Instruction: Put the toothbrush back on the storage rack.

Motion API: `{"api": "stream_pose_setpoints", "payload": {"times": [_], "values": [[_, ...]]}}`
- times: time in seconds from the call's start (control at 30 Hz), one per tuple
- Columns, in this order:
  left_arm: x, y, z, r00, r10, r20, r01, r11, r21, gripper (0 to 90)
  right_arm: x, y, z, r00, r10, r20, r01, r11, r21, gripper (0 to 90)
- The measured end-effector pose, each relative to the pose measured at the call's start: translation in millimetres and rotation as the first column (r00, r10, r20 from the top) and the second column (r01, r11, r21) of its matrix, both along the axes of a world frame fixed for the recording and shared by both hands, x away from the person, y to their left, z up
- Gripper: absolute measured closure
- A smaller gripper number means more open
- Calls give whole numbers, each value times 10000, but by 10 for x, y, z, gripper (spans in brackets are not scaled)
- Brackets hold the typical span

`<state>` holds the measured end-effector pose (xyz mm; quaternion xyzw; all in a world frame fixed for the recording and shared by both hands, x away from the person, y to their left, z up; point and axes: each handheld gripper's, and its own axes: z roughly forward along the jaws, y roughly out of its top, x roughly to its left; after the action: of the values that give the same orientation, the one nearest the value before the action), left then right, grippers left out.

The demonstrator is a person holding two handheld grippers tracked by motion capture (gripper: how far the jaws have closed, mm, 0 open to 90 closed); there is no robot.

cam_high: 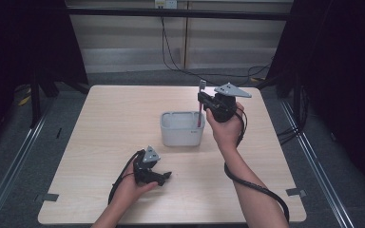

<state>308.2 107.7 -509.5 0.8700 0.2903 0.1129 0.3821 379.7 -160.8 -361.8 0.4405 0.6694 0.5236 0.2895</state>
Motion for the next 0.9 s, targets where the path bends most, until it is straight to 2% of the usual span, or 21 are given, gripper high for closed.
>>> {"api": "stream_pose_setpoints", "payload": {"times": [0.9], "values": [[0, 2, 1, 10000, -23, 8, 23, 10000, 56, 157, -77, 0, -197, 10000, 56, -51, -56, 10000, -50, 847]]}}
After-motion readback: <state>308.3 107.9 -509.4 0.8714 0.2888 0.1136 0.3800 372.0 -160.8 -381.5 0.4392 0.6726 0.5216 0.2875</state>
